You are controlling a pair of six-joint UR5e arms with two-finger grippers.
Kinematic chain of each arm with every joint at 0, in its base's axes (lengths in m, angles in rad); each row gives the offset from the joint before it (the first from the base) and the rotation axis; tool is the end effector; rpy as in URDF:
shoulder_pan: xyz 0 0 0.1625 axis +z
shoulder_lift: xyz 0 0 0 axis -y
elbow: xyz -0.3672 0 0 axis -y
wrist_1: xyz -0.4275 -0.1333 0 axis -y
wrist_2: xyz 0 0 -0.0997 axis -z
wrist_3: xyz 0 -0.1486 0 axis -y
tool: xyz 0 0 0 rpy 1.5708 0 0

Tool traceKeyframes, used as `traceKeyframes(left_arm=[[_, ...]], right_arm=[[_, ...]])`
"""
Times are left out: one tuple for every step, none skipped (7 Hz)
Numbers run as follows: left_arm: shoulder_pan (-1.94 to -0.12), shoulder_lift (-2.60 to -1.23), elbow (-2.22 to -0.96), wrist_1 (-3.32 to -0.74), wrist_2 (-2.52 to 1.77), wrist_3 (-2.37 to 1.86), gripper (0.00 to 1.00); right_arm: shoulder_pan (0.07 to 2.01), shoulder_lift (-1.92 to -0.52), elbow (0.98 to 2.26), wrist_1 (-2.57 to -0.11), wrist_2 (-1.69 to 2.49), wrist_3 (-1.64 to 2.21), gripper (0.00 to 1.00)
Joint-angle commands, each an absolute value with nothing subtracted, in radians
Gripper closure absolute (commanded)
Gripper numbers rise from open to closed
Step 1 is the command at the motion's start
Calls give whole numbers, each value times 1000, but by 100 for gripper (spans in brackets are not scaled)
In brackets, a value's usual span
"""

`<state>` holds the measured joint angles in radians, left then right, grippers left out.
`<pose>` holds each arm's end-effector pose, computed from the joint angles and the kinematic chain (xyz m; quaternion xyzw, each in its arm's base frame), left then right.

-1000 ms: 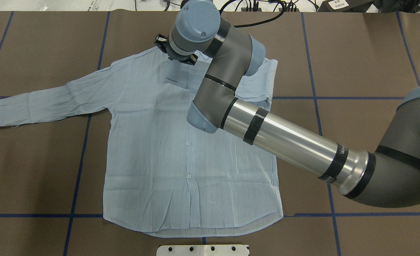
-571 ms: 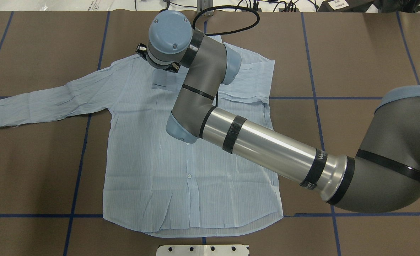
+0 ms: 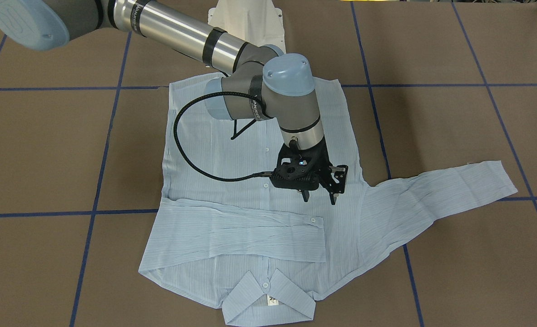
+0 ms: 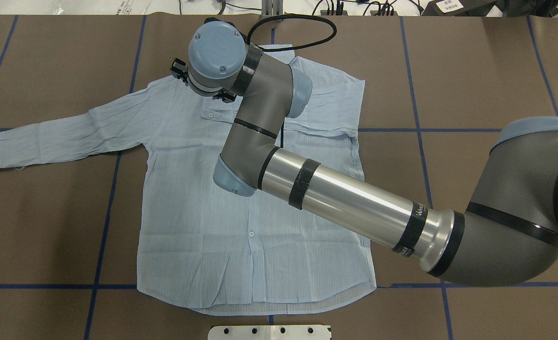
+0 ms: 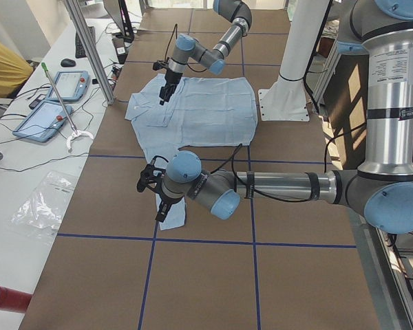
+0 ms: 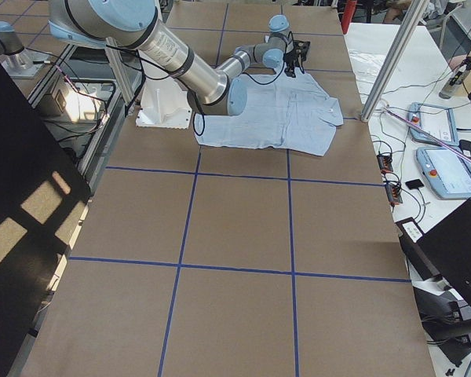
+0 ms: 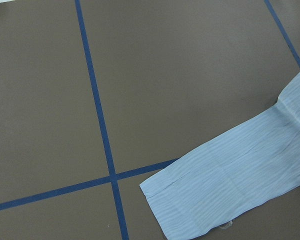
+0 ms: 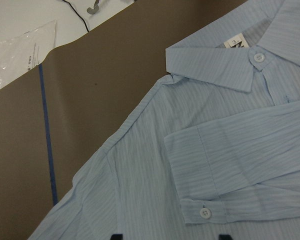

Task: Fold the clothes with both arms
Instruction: 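Carry the sleeve across the shirt toward the collar with the right gripper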

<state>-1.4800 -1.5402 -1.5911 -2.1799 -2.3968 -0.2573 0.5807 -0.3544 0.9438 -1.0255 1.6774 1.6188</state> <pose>0.0264 -0.5553 0.5609 0.1997 0.4245 0.0452 0.8820 -0.6678 -0.5787 0.0243 0.0979 -0.5295 0.2332 0.8097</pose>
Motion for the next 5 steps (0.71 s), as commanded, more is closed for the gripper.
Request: traceKeyframes(left_arm=[[-1430, -1702, -1423, -2186, -2388, -333, 0], [-1414, -1730, -1335, -2265, -2387, -337, 0], [-1384, -1732, -1246, -2357, -2387, -362, 0], [-1344, -1739, -1183, -2449, -2384, -453, 0], [-1295, -1729, -1180, -2492, -2334, -557, 0]], right_arm=[[581, -336, 957, -1034, 1667, 1658, 1], [589, -368, 1013, -1072, 1669, 1670, 2], [594, -471, 1154, -1121, 1669, 1671, 2], [607, -574, 1284, -1118, 1677, 1667, 4], [615, -642, 1346, -1117, 1686, 1667, 4]])
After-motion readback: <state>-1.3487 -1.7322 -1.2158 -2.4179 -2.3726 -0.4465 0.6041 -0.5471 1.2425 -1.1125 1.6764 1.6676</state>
